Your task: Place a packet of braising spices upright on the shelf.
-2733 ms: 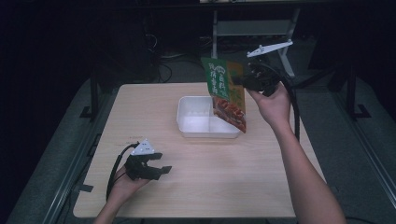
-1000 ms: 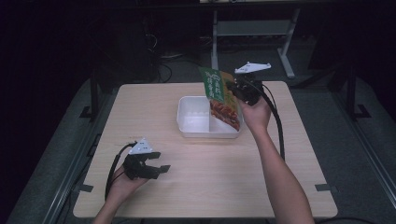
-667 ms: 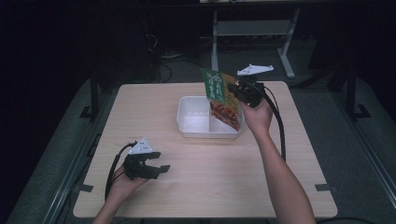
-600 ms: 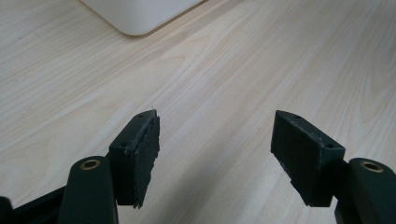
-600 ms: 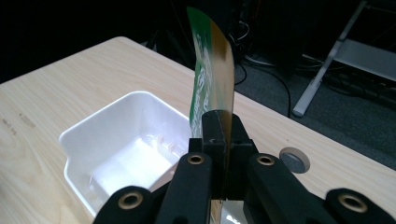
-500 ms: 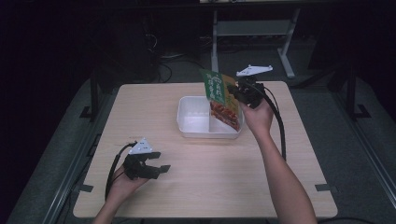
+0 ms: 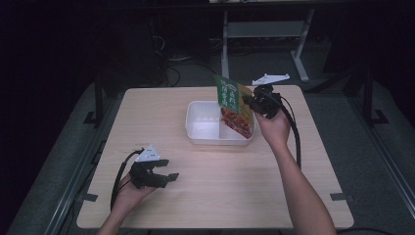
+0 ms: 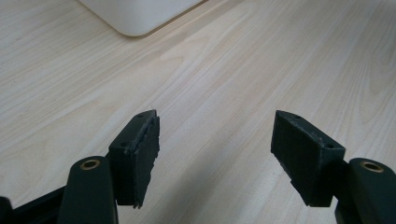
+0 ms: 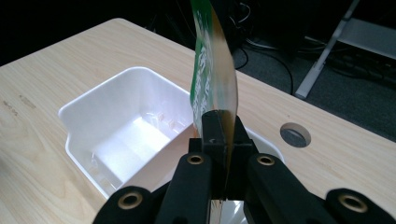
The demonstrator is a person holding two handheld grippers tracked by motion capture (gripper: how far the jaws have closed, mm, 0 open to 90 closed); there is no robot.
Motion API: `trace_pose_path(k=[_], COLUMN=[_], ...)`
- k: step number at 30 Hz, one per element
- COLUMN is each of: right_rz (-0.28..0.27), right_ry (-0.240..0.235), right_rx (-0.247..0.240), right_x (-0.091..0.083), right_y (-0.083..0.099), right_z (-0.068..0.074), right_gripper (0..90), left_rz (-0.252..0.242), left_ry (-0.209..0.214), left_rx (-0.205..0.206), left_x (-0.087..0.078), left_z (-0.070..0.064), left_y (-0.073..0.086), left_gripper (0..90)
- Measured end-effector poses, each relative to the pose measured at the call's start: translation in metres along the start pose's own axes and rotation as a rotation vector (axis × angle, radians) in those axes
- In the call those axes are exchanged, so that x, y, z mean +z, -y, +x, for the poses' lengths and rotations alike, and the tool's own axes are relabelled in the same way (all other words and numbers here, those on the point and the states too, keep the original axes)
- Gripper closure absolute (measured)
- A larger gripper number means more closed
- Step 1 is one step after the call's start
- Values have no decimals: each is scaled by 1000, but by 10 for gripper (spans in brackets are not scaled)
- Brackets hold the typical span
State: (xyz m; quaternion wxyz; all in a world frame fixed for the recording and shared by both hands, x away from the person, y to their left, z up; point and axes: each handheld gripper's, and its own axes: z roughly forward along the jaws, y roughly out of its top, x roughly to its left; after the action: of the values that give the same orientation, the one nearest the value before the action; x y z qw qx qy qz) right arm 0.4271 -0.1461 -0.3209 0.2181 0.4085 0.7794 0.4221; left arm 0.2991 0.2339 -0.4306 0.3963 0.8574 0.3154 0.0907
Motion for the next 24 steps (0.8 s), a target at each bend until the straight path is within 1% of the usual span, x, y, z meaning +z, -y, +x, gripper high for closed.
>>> trace_pose_path(k=[12,21,24], right_rz=[26,35,50], right_ry=[10,7,8], right_rx=[23,20,20], right_x=[-4,-4,-5], right_y=[12,12,10], right_z=[-8,-9,-11], right_gripper=[894,891,867], left_rz=[-3,-3,-1], left_ry=[-3,-2,-3], left_rx=[0,-1,1], left_x=[-1,-1,-1], left_z=[0,0,0], left_y=[0,0,0], left_gripper=[320,320,319])
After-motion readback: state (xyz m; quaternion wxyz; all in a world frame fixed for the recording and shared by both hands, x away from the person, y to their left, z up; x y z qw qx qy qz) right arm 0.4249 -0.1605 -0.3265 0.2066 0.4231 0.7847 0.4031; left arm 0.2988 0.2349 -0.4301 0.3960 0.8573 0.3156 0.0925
